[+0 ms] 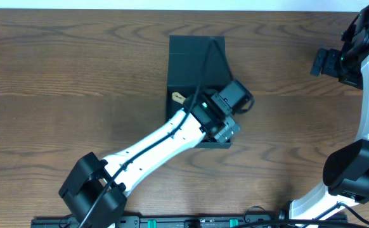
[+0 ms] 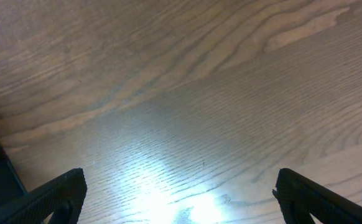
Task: Pack container
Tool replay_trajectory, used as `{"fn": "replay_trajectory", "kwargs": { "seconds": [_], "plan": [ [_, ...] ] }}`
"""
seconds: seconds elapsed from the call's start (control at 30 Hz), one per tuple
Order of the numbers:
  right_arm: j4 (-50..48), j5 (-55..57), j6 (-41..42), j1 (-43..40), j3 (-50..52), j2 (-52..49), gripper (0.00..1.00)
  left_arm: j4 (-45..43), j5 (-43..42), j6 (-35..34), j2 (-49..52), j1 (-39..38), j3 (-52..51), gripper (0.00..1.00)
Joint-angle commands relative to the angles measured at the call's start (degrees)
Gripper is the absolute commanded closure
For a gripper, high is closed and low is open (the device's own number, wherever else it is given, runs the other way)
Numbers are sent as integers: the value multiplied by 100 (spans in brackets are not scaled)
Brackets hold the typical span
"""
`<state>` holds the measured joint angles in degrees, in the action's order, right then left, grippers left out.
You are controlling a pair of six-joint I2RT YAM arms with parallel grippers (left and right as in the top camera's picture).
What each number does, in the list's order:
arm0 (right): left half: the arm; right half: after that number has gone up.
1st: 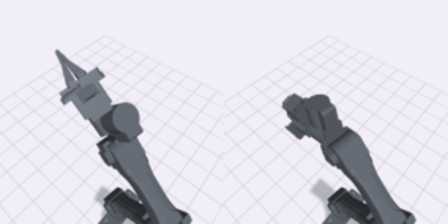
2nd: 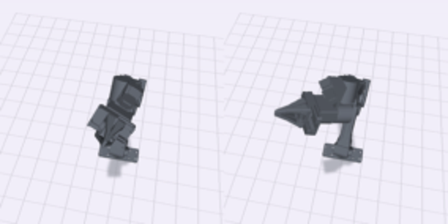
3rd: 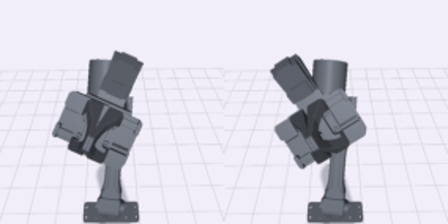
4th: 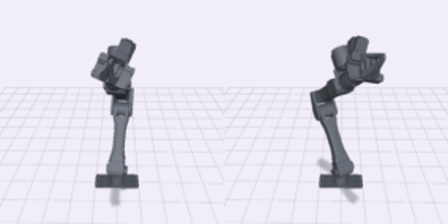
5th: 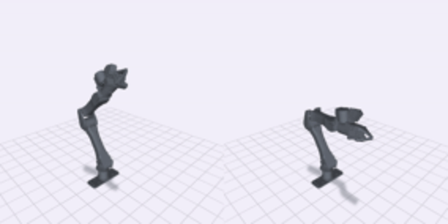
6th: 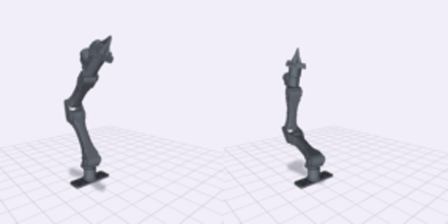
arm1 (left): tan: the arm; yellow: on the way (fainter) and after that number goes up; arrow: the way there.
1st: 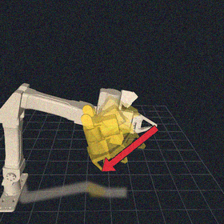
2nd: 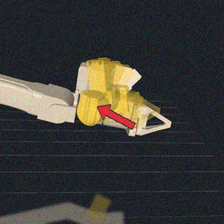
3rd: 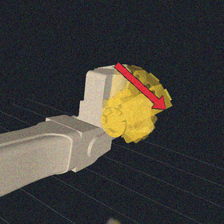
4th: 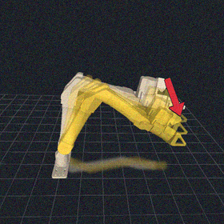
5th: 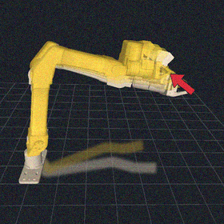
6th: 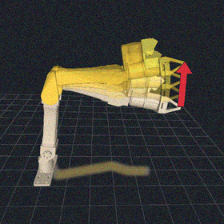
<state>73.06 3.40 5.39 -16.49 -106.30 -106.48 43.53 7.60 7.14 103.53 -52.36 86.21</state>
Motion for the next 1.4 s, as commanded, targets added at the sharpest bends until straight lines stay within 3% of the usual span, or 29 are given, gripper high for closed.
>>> {"fn": "replay_trajectory", "kwargs": {
  "seconds": [0.0, 0.17, 0.4, 0.43, 0.47, 0.5, 0.53, 0.6, 0.67, 0.7, 0.73, 0.83, 0.93, 1.07, 1.37],
  "plan": [
    [7, -66, -79, -35, 35, -52, 1, 31, -247, 1504, -149, -173, 39, 2],
    [11, -66, -79, -35, 35, -52, 2, 48, -901, 2444, -256, -315, 39, 2],
    [24, -66, -76, -35, 35, -52, 25, -26, -1320, 2662, -345, -334, 114, 1],
    [24, -66, -76, -35, 35, -52, 25, -96, -1318, 2597, -345, -334, 114, 7],
    [24, -66, -76, -35, 35, -52, 24, -188, -1318, 2492, -345, -334, 116, 36],
    [26, -66, -76, -35, 35, -52, 22, -278, -1316, 2374, -345, -334, 138, 53],
    [26, -66, -76, -35, 35, -52, 21, -334, -1318, 2295, -345, -334, 175, 63],
    [33, -66, -76, -35, 35, -52, 21, -481, -1318, 2175, -345, -334, 247, 69],
    [46, -66, -76, -35, 35, -52, 21, -590, -1320, 2124, -343, -334, 339, 90],
    [50, -63, -76, -35, 35, -52, 23, -667, -1320, 2124, -343, -332, 372, 94],
    [59, -63, -76, -35, 35, -52, 28, -748, -1320, 2124, -343, -332, 391, 94],
    [81, -63, -76, -35, 35, -52, 57, -1047, -1327, 2124, -297, -317, 393, 94],
    [101, -63, -76, -35, 35, -52, 74, -1191, -1585, 2059, -168, -219, 393, 94],
    [127, -63, -76, -35, 35, -52, 74, -1285, -1967, 1711, 61, 57, 393, 94],
    [133, -66, -76, -35, 35, -52, 73, -1303, -2179, 1626, 402, 407, 393, 94]
  ]
}}
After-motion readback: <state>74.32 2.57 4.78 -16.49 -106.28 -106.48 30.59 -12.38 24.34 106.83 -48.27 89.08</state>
